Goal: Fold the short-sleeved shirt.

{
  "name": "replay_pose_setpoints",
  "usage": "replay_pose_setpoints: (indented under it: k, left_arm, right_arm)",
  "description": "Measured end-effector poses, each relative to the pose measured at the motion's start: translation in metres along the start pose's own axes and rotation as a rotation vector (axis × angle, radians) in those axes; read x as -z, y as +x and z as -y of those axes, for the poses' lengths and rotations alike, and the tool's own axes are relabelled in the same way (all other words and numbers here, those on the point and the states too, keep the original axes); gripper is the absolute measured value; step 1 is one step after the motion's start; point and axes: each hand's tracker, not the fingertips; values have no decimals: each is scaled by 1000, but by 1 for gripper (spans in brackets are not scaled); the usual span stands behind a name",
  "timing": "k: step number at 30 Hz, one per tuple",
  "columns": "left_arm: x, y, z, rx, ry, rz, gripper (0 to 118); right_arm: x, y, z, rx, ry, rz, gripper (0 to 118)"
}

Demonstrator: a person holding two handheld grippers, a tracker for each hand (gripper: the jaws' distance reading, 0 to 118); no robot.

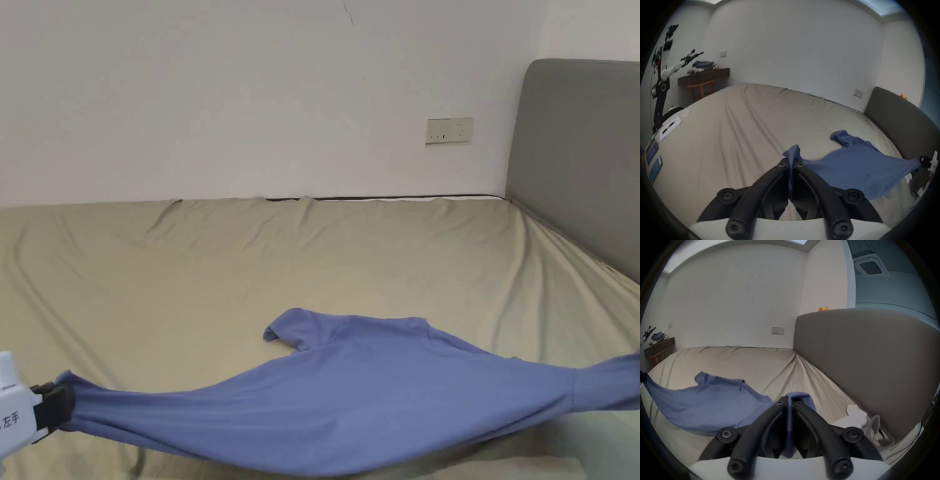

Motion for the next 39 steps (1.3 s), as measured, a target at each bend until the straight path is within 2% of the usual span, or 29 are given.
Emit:
replay_pose_setpoints:
  k: [2,6,8,9,10,11,13,14,16,18,22,23,24,25,26,27,28,29,30,32,33,36,38,39]
  left_arm:
    - [-27,-12,17,-13,2,0,0]
    - [-73,-35,43,-45,0,4,0]
    - [-94,-46,60,-53,-17,4,0]
    - [-102,-49,67,-49,-32,4,0]
    - [-110,-53,76,-43,-43,6,0]
    - [-117,-57,84,-42,-49,8,0]
    - [-130,-60,97,-41,-63,12,0]
    - [-135,-63,102,-44,-74,19,0]
    - [-140,-64,112,-31,-103,27,0]
    - [-138,-64,123,8,-149,13,0]
    - [-114,-67,145,40,-250,-30,1]
    - [-107,-68,151,46,-256,-47,2]
    - [-101,-68,156,50,-277,-60,15]
    - [-95,-69,162,61,-311,-94,36]
    - [-90,-70,168,72,-336,-119,62]
    - [-88,-72,174,84,-349,-110,94]
    - [-91,-74,180,85,-342,-90,105]
    - [-94,-75,182,84,-341,-77,105]
    - [-98,-75,181,79,-342,-73,105]
    - [-114,-70,168,77,-331,-85,104]
    - [-124,-65,159,86,-274,-96,95]
    - [-166,-40,118,111,-49,-79,45]
    - [-201,-15,94,123,114,-50,33]
    - [-216,-5,87,132,180,-25,15]
  right_arm:
    - [-29,8,15,25,-27,-18,4]
    - [-86,26,33,14,3,-9,4]
    - [-113,33,43,-23,-16,-45,4]
    - [-124,36,54,26,-56,-76,4]
    - [-134,39,61,-15,-18,-51,4]
    - [-142,40,70,-45,-55,-67,4]
    - [-155,41,86,-70,-51,-69,4]
    - [-160,41,92,-100,-39,-72,4]
    - [-161,40,106,-27,-118,-76,4]
    - [-159,39,117,-40,-128,-71,4]
    - [-137,37,142,-75,-252,-62,4]
    - [-131,37,149,-53,-309,-80,4]
    - [-127,39,153,-55,-292,-60,4]
    - [-121,41,161,-40,-353,-81,6]
    - [-117,42,168,-42,-392,-100,15]
    - [-116,42,173,-44,-421,-74,46]
    - [-119,40,178,-81,-396,-43,76]
    - [-125,41,181,-79,-364,-34,97]
    - [-129,42,182,-59,-326,-44,109]
    - [-140,44,167,-5,-289,-53,109]
    - [-143,43,157,9,-280,-59,109]
    - [-160,28,111,30,-120,-68,108]
    - [-176,8,77,55,12,-91,106]
    - [-184,-2,62,70,80,-106,99]
